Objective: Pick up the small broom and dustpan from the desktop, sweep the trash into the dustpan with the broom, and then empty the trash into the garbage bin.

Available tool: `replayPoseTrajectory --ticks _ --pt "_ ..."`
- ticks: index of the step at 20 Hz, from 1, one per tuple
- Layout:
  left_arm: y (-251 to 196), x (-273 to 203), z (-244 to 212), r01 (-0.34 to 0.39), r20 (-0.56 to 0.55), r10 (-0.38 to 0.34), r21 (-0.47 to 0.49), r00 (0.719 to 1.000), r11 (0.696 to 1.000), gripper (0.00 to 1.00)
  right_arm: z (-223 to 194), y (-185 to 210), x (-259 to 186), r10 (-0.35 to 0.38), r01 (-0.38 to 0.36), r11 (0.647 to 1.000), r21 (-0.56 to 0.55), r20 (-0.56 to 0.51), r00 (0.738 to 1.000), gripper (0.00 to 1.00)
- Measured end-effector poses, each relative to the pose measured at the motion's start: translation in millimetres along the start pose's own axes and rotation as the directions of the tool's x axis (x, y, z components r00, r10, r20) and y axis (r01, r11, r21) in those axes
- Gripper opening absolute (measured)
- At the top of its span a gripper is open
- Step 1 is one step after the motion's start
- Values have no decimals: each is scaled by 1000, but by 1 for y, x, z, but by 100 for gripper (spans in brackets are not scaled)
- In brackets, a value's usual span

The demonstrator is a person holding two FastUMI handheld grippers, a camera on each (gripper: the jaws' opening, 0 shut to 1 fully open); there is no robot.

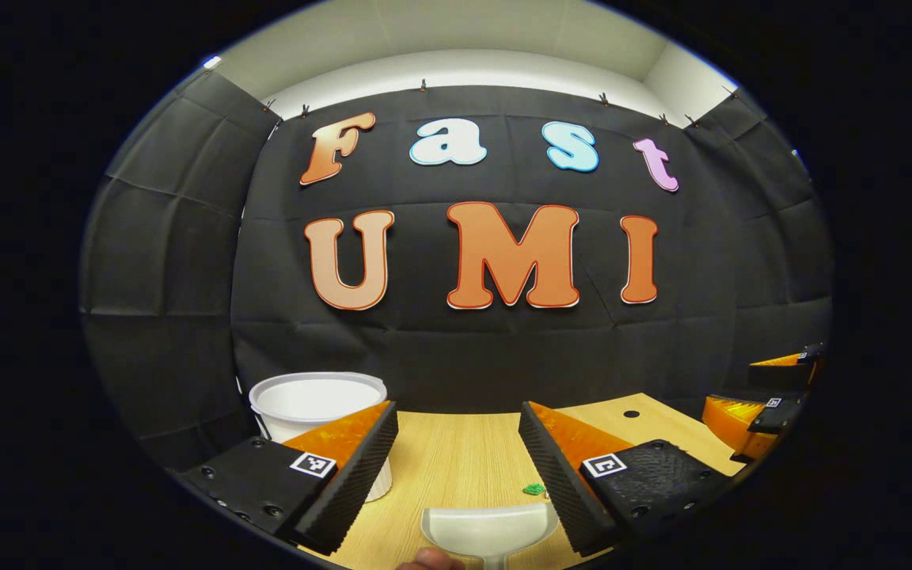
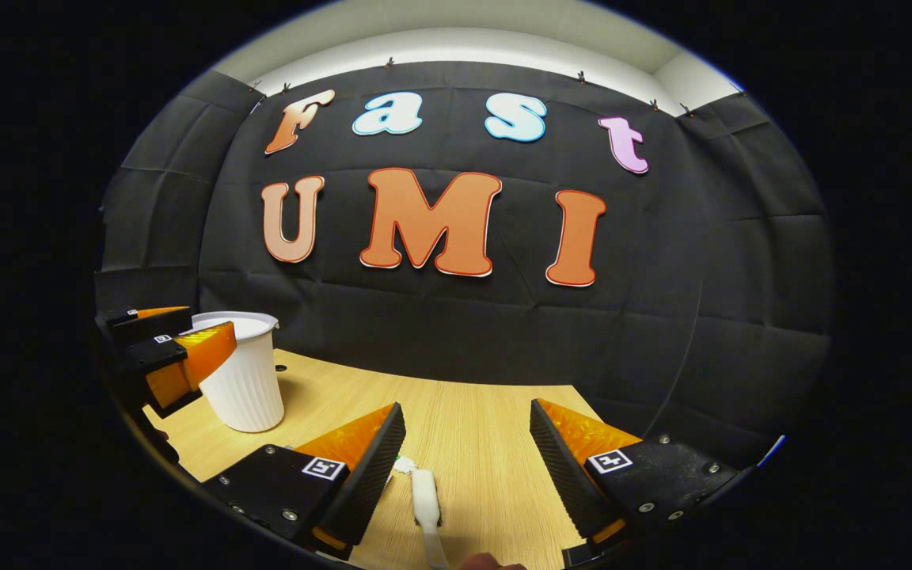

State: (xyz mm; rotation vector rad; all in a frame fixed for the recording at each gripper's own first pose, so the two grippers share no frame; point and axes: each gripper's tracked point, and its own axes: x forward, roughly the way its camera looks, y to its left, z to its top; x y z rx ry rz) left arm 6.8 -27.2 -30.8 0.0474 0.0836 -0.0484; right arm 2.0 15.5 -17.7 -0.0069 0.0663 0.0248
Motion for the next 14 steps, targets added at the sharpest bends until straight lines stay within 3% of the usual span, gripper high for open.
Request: replayPoseTrajectory --ticks 5,8,11,13,14 --pt "-11 3 -23 28 -78 -29 -11 997 1000 97 -28 3 6 13 -13 1000 1 -91 996 95" --pt "-26 9 -69 68 -228 -75 -38 971 997 97 -76 10 12 51 -44 998 35 -262 964 95" --pt "-35 6 -127 106 -421 -133 -86 897 991 98 -116 20 11 65 -38 996 75 -402 913 96" --pt "-37 4 -164 126 -551 -166 -110 818 986 98 -143 25 16 52 -23 998 65 -489 871 96" --pt "-37 0 -186 132 -620 -180 -123 764 984 98 -159 28 14 46 -12 998 66 -538 842 96"
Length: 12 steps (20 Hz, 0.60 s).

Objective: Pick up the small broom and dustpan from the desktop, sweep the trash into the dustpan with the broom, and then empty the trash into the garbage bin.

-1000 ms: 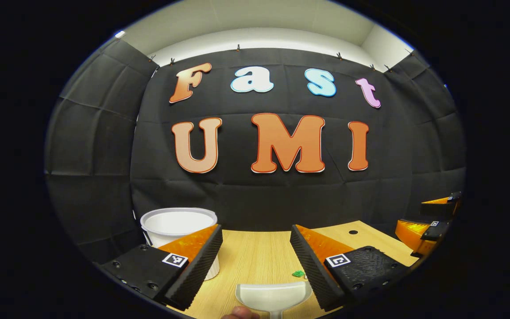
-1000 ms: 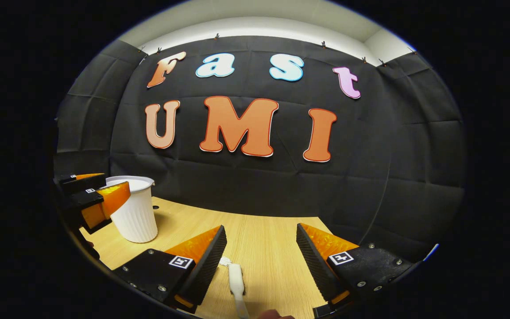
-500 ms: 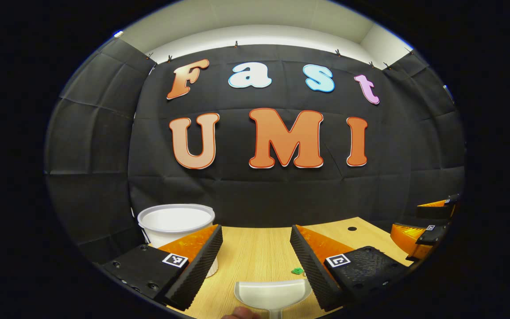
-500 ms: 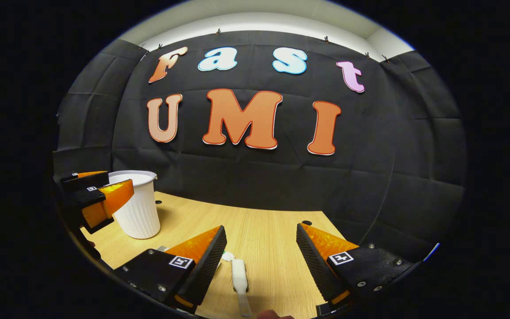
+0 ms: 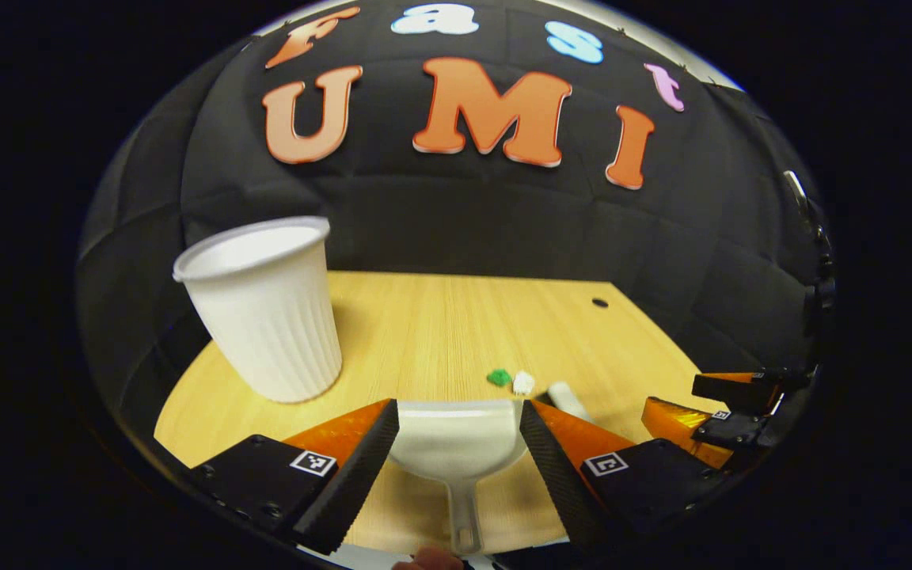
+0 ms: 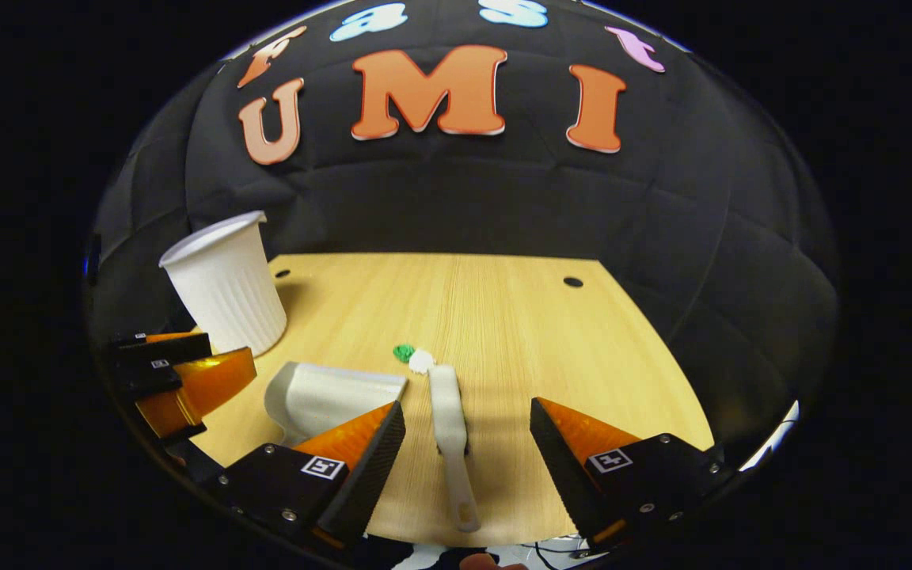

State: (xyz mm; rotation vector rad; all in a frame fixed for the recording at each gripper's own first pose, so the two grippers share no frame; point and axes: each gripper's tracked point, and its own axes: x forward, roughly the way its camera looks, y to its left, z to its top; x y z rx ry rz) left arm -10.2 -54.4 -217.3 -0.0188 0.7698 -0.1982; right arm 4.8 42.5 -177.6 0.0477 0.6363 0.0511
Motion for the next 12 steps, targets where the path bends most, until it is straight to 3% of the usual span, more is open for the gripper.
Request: replayPoseTrajectory --ticks 3,7,12 --pt "8 21 -43 49 -239 -59 -47 969 998 100 -41 12 19 -6 8 1000 16 -129 992 96" --pt "11 28 -56 62 -475 -104 -104 874 993 98 -77 18 39 -10 -1 999 -42 -262 965 96" --pt "12 32 -60 -26 -608 -79 -162 790 986 98 -89 21 70 48 -98 989 -114 -382 923 97"
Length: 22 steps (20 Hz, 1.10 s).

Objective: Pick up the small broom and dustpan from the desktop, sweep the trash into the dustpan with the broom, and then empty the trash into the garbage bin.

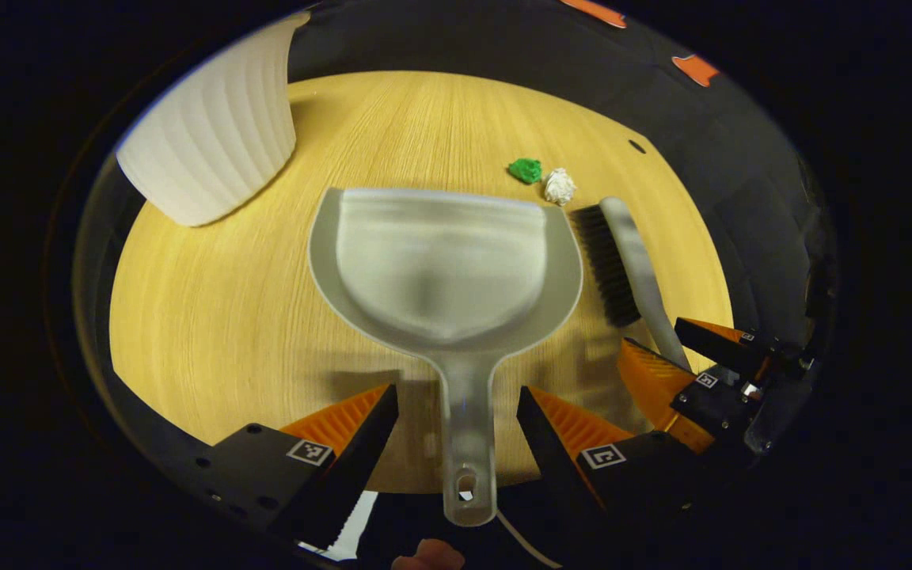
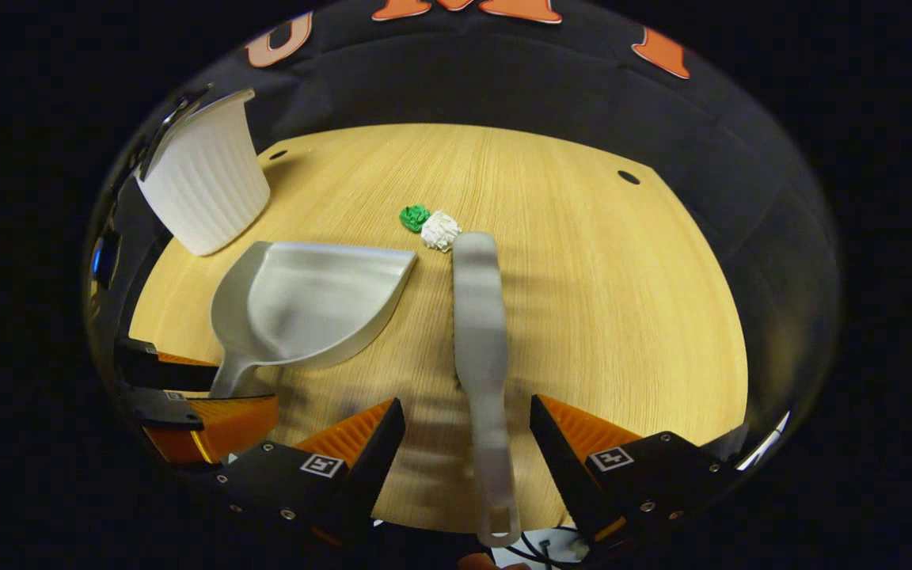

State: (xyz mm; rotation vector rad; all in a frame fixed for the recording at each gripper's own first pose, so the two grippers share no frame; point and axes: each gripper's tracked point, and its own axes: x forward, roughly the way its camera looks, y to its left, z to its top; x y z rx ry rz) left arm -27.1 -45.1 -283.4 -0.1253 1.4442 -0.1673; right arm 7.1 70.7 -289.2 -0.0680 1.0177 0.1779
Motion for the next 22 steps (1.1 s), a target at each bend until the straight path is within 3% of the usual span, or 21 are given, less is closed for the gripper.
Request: replayPoseTrajectory --ticks 4,8,10,11,13,14,15,16,20,22 --pt "5 2 -5 -64 -83 62 -19 995 998 98 4 0 24 55 -58 997 -47 -75 996 96" --pt "10 8 5 -67 -129 68 10 989 998 97 15 -3 39 39 -42 999 -22 -103 994 96" --pt "13 14 4 -83 -171 87 32 981 996 91 15 0 46 32 -32 999 2 -132 991 95" --pt "14 14 5 -78 -186 88 61 979 995 77 12 0 48 28 -27 1000 6 -150 988 87" --pt "16 11 8 -69 -201 90 109 976 992 59 16 -1 50 17 -13 1000 28 -159 987 56" --pt "18 10 7 -63 -211 89 127 973 990 45 20 -2 48 10 -4 999 36 -166 986 49" --pt "20 9 7 -59 -220 88 136 972 989 39 19 -4 53 4 1 1000 26 -171 985 34" --pt "19 9 7 -50 -229 83 149 970 988 38 23 -5 52 2 2 1000 24 -169 986 43" --pt "23 9 9 -27 -244 77 200 967 979 33 45 -20 47 16 -4 997 72 -174 985 38" --pt "25 5 11 -8 -250 69 236 966 972 32 65 -36 50 7 0 999 40 -164 986 36"
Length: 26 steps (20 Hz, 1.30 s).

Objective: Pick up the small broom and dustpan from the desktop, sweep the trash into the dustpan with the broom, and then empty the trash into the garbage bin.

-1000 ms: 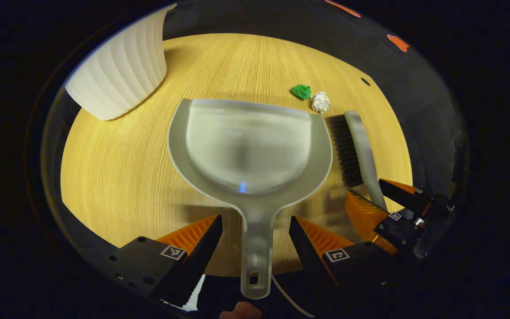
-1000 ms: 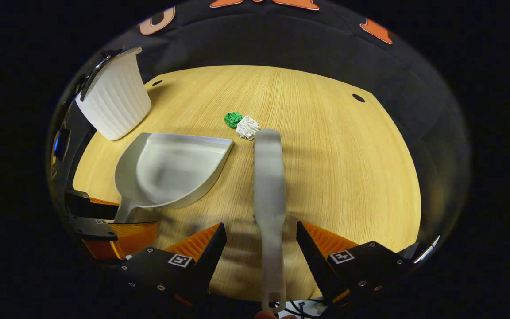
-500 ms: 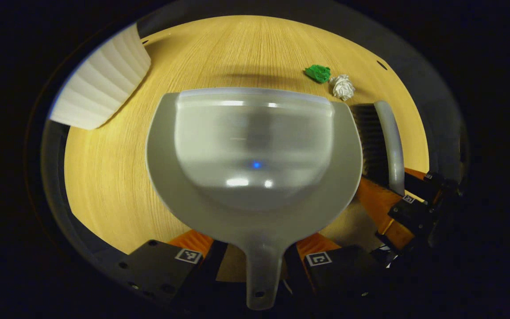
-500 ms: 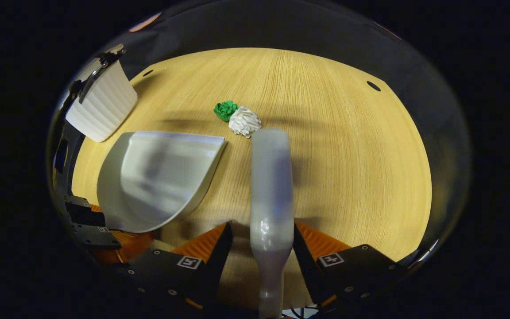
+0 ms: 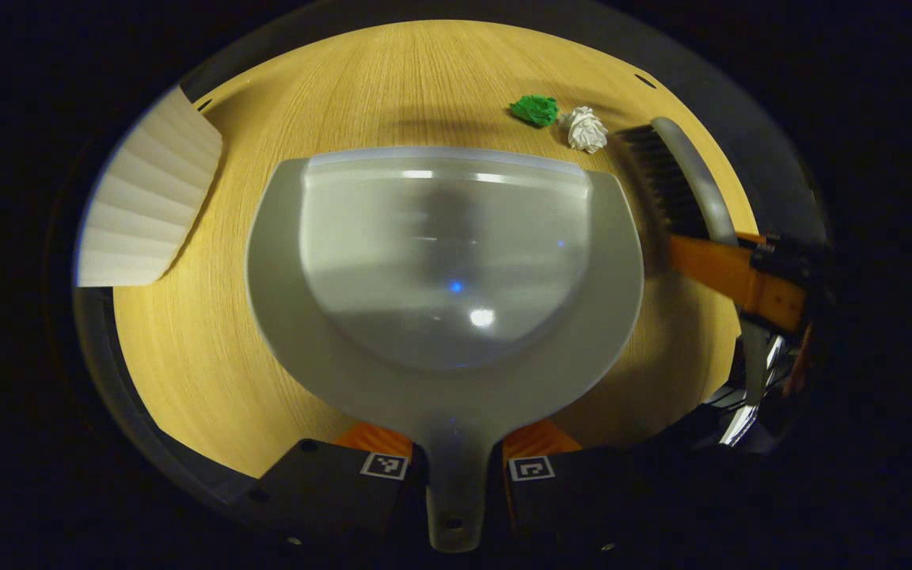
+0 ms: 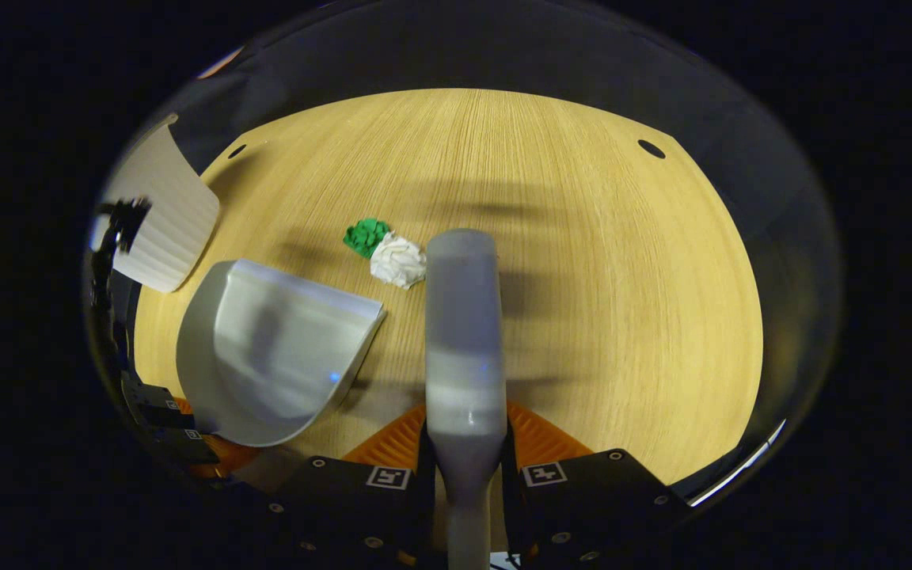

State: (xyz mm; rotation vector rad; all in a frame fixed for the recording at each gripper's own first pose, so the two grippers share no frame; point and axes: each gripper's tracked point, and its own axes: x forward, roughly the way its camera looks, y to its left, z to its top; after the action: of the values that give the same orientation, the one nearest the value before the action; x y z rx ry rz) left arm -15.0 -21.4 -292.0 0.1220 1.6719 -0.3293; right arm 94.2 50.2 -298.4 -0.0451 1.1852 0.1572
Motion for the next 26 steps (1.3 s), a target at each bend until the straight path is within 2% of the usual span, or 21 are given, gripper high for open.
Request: replayPoseTrajectory --ticks 2,3,5,6,11,14,17,19,22,26 --pt "5 -5 0 -2 -3 2 43 1000 999 31 23 -11 5 -7 7 998 -58 5 1000 36" --pt "8 -7 1 -8 -9 8 68 1000 998 31 34 -13 7 -1 1 997 -79 3 1000 26" --pt "9 -7 4 -7 -3 7 94 1000 996 31 55 -11 16 26 -26 992 -127 -3 1000 25" --pt "11 -10 4 -8 -7 9 109 1000 994 31 64 -10 21 35 -36 987 -158 -8 999 34" --pt "15 -11 7 -1 -17 3 121 1000 993 31 71 13 41 106 -124 947 -295 -79 991 34" --pt "18 -12 10 12 -24 -9 128 1000 992 31 58 31 43 184 -215 896 -389 -115 976 34" --pt "18 -9 10 12 -15 -10 134 1000 991 31 50 45 36 276 -315 842 -437 -153 949 34" --pt "15 -13 12 8 -22 -5 140 1000 990 31 51 43 31 312 -358 821 -445 -174 934 34" --pt "18 -11 14 9 -28 -4 169 1000 986 31 40 48 27 379 -445 779 -442 -233 895 34" --pt "19 -18 17 5 -34 2 190 999 982 31 31 52 22 369 -447 735 -510 -252 895 34"
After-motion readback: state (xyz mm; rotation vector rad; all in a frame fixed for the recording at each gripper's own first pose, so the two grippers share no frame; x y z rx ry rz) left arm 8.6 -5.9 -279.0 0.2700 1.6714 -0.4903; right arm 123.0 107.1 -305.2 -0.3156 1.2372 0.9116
